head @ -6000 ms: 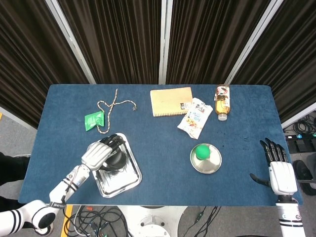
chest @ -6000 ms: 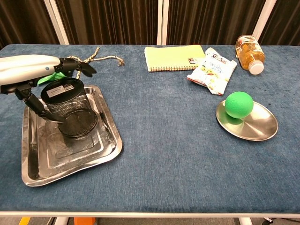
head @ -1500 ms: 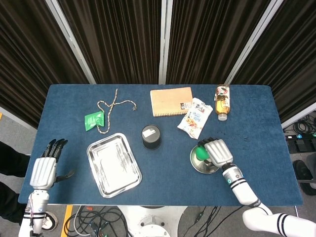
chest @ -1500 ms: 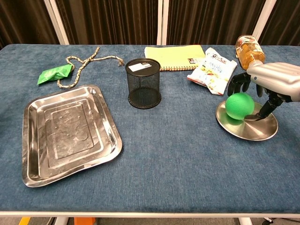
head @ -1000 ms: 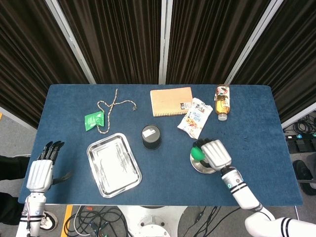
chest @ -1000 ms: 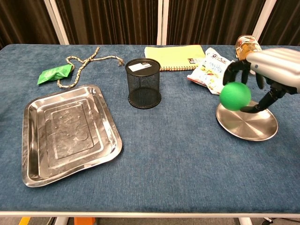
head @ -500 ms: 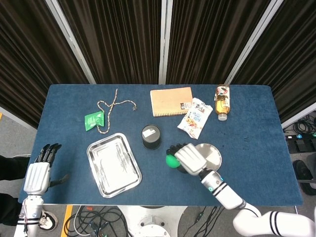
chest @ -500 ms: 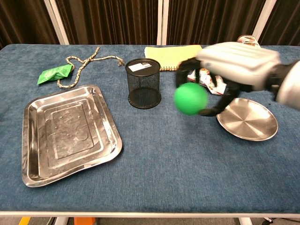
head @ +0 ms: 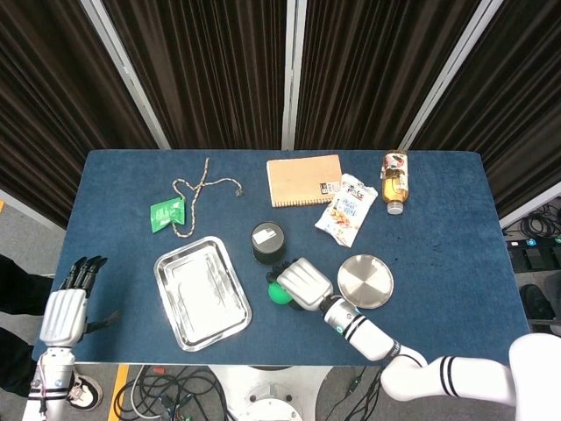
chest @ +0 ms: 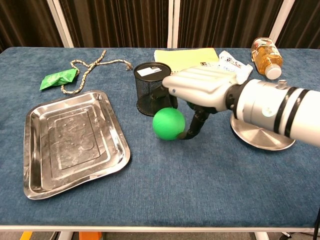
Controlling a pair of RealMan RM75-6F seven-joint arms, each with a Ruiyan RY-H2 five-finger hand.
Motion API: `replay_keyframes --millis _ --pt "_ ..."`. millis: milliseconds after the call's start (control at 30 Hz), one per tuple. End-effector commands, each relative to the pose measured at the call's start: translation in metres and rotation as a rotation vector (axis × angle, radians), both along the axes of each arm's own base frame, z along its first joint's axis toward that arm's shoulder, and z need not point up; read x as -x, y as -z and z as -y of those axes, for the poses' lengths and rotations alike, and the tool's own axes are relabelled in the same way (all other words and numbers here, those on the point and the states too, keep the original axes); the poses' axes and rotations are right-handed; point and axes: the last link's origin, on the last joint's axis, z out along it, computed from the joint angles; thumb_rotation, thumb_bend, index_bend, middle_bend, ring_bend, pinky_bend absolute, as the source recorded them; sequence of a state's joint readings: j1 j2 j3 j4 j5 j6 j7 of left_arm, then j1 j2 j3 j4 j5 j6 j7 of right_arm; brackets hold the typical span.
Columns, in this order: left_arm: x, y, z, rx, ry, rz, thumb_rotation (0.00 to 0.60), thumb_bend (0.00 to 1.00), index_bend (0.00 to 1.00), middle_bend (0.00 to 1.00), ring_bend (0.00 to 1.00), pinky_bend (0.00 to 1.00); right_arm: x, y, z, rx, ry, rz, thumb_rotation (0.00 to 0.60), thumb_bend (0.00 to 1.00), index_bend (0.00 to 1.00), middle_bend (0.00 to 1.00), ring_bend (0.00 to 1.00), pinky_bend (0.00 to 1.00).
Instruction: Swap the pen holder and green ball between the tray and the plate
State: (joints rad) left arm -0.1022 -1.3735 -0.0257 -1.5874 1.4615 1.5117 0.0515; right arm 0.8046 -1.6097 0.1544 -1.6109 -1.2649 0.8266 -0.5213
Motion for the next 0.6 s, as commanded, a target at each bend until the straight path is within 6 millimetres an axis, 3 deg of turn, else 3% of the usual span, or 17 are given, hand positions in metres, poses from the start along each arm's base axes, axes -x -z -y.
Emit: replay_keyframes --millis 33,133,333,600 --pt "0.001 0.0 0.0 0.0 -0.002 0.001 0.6 0.09 0.11 0.09 0.04 0.26 0.0 0.004 -0.001 -0.01 -0.003 -0.012 0.6 0.22 0.5 0.43 0.39 0.53" --pt "0.002 0.001 0.001 0.001 -0.006 0.004 0.6 0.09 0.11 0.09 0.04 0.26 0.001 0.007 -0.001 -0.02 -0.001 -0.027 0.6 0.21 0.45 0.4 0.37 0.49" --pt "0.005 0.001 0.001 0.003 -0.015 0.01 0.6 0.09 0.11 0.09 0.04 0.26 0.004 0.006 -0.002 -0.03 0.0 -0.051 0.6 0.18 0.29 0.28 0.21 0.36" --pt "0.007 0.001 0.001 0.002 -0.021 0.01 0.6 0.09 0.11 0.09 0.04 0.26 -0.001 -0.01 -0.003 -0.009 -0.004 -0.008 0.6 0.15 0.15 0.18 0.1 0.26"
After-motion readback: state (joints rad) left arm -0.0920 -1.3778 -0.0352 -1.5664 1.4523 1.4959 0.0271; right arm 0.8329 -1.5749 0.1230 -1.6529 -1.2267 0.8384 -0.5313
